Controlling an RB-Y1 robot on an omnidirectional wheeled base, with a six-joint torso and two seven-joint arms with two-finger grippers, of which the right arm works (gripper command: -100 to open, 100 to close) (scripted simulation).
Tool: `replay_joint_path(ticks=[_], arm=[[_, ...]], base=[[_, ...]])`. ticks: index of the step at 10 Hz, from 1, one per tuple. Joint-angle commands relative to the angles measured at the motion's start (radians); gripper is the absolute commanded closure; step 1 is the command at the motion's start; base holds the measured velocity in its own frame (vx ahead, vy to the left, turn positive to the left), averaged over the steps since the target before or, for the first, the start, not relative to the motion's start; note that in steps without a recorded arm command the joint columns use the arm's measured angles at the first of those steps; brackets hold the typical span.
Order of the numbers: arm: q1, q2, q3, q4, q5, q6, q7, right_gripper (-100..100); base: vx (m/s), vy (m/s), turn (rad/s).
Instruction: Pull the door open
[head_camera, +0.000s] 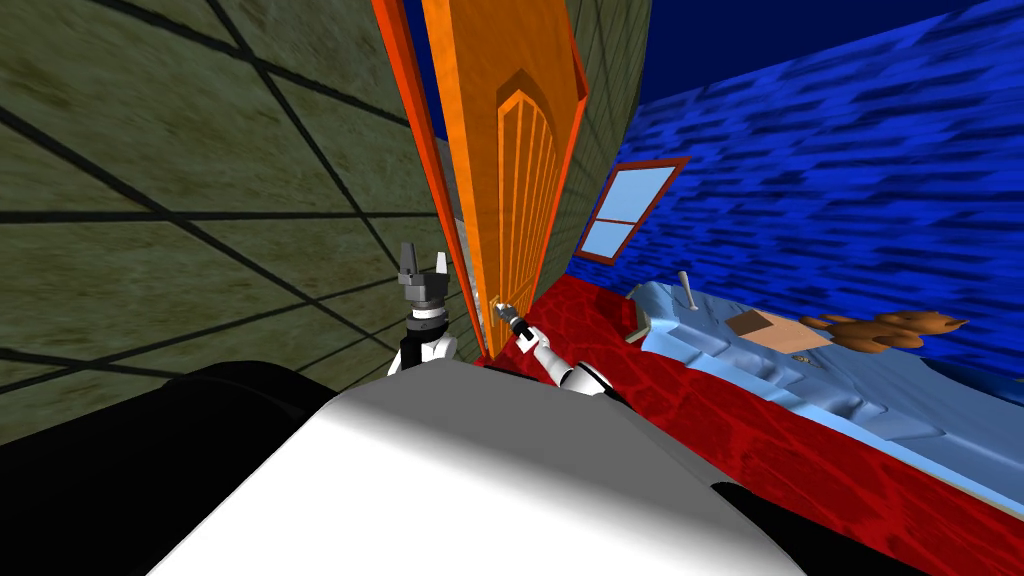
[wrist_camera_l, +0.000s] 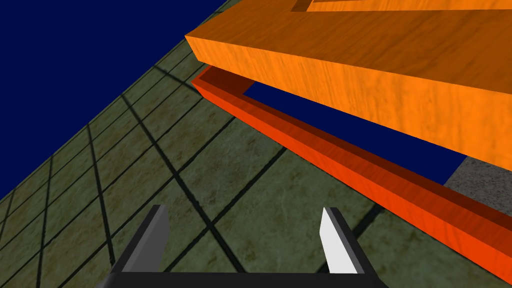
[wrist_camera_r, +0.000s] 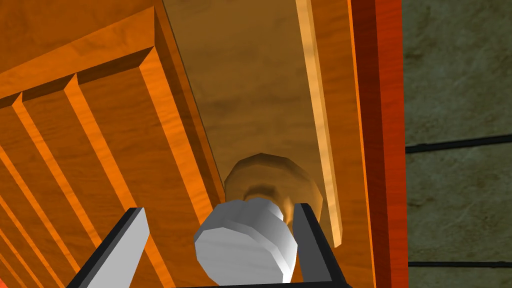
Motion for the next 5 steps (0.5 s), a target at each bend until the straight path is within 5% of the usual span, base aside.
replay_joint_path(ticks=[1,4,5], arm=[[-0.015,-0.007,-0.010,0.039,-0.006,-0.010,-0.005,100],[-0.013,-0.021,-0.029,0.039,-0.090,0.056,-0.026,100],[-0.013,-0.021,-0.029,0.039,-0.096,0.056,-0.026,100]], base=[[-0.009,-0.001,0.008],[-0.022,-0.022,-0.013],[-0.037,-0.020,0.010]])
